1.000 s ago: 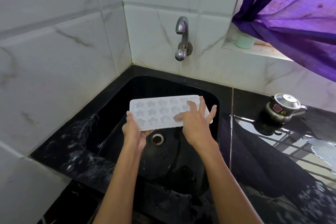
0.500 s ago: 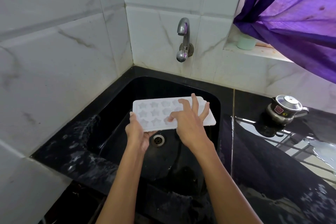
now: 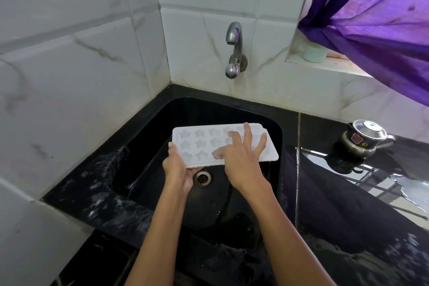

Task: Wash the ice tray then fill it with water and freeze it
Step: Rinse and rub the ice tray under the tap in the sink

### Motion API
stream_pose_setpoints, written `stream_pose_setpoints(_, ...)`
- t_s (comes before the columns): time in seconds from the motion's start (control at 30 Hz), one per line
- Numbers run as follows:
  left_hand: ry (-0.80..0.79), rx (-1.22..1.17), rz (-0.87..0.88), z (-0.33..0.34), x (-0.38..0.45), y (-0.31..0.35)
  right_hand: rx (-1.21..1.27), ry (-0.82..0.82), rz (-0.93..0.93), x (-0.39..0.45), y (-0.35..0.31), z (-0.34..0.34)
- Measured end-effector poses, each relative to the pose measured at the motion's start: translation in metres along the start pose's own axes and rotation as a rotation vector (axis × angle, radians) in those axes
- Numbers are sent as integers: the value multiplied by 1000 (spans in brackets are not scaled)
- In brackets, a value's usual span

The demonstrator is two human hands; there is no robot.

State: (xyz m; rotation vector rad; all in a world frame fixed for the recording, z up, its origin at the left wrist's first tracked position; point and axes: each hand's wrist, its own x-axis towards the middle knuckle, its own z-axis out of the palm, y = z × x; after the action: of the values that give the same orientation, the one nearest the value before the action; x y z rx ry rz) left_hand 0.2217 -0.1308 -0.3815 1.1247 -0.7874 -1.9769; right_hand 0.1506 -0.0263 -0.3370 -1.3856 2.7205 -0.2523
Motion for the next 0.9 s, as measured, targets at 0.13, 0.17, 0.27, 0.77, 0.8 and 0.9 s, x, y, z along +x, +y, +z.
stream_pose_setpoints(0.13,0,-4,-5,0,0,0,8,2,7,0,2,1)
stream_pose_setpoints(0.17,0,-4,-6,0,0,0,6,1,0,0,2,2)
stream_pose_setpoints(0.27,4,0,-3,0,0,0,3,-1,-11,0,1,3)
stream_pose_setpoints(0.77,-21,-4,-6,4,1,-1,46,85,11,2,-2,0)
stream_pose_setpoints(0.8,-20,-4,-4,4,0,-1,61,96,-4,3,-3,0)
stream_pose_setpoints(0.9,-17,-4,-4,5,0,-1,58,75,-62,3,-10,1)
